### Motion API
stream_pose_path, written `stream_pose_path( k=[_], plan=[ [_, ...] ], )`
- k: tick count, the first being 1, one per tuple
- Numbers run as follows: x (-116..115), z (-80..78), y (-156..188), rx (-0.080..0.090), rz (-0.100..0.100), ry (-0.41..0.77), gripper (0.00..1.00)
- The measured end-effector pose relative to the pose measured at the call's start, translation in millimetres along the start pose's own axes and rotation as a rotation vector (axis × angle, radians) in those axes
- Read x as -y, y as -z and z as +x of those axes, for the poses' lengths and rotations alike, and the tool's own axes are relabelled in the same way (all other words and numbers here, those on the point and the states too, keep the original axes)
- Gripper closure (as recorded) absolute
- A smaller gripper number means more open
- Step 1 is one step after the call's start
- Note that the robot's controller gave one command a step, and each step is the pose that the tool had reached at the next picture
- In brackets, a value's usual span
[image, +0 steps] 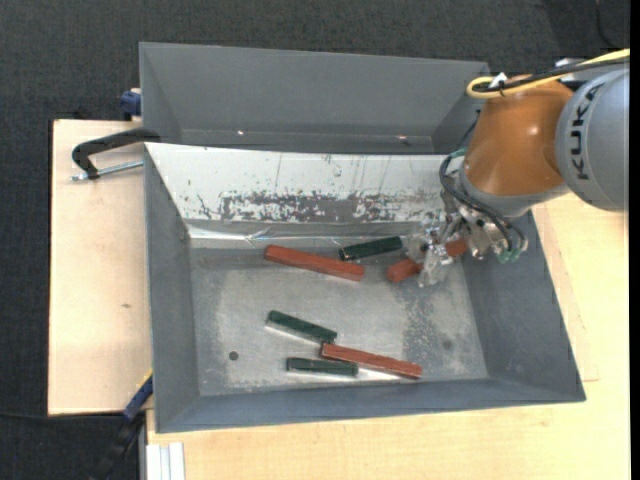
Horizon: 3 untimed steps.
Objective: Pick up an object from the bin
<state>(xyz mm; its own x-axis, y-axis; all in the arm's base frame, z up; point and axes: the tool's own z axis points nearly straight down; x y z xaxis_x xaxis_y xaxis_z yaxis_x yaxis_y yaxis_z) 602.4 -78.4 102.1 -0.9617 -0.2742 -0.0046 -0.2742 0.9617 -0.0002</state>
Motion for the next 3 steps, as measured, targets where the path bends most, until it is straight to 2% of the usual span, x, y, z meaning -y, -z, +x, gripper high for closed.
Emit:
stream_pose_path(
  k=[1, 2, 3],
  plan=[
    [0, -1.0, 9, 0.003, 0.002, 0.0, 1.0],
    [0, -2.3, 40, 0.003, 0.002, -0.001, 1.0],
    [0, -4.2, 90, 0.006, 0.003, -0.001, 1.0]
  ],
)
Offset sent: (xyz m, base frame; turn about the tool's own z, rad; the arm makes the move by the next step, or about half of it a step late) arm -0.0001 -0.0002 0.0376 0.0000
